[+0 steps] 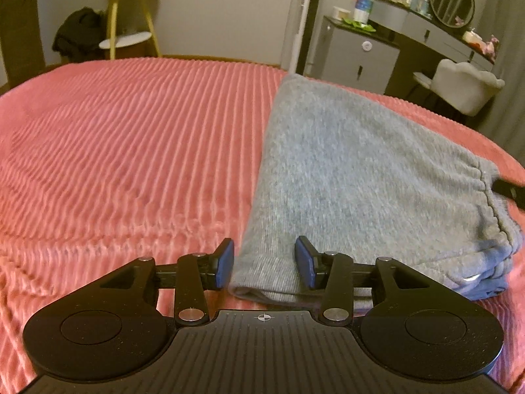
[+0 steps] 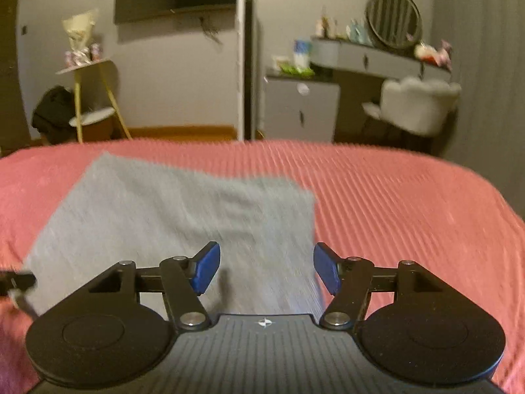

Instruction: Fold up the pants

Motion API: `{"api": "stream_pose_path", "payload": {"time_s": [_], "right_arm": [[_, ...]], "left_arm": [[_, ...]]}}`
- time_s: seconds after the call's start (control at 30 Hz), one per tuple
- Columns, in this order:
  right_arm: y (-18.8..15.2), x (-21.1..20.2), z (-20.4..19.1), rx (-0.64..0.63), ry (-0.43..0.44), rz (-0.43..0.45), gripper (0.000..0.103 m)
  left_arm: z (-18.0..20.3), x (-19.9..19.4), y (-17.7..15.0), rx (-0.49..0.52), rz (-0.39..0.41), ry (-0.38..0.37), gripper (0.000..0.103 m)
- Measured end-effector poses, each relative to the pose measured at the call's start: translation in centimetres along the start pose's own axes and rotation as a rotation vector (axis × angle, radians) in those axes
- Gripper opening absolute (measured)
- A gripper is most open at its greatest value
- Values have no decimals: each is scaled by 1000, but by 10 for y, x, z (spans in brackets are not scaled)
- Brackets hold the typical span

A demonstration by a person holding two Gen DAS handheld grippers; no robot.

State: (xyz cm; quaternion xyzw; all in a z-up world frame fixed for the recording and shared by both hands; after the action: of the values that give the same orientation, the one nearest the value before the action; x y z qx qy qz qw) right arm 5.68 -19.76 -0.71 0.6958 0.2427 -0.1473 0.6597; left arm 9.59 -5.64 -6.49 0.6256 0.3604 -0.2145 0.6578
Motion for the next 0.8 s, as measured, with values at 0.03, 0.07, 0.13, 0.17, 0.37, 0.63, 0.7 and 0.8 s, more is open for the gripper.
{"api": "stream_pose_path", "payload": {"time_s": [0.03, 0.07, 0.13, 0.17, 0.37, 0.63, 0.7, 0.8], "right_arm": [[7, 3, -4, -11, 7, 10, 63], [14, 7, -9, -21, 19, 19, 58], [26, 19, -14, -23, 48, 23, 41], [30, 25, -16, -20, 58, 20, 34], [44, 68, -20, 8, 51, -22, 29], [36, 111, -14, 11, 43, -122, 23], [29, 122, -9, -13, 26, -151, 17], [28, 135, 6, 58, 10, -139, 16]], "left_arm": [[-2, -4, 2, -13, 2, -2, 45], [-4, -9, 6, -27, 11, -4, 45], [-7, -18, 21, -47, 49, -14, 46], [-7, -21, 30, -48, 70, -21, 48], [34, 10, 88, 71, 100, -36, 56], [83, 78, 112, 157, 125, -12, 57], [83, 96, 106, 193, 113, 18, 70], [77, 102, 98, 223, 149, 28, 79]]}}
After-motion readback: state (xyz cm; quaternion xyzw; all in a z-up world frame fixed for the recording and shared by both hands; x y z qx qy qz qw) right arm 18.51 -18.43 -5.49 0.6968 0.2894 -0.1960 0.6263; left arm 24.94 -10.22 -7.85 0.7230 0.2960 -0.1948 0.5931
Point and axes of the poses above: each gripper's, at about its wrist camera, not at the fingertips, and x roughly the way its jaws point, z to its right, y to its top, the point moved 6 cm from there along x, roughly the way its jaws point, and after that the axes turned 13 degrees about y, right-handed, at the moved point
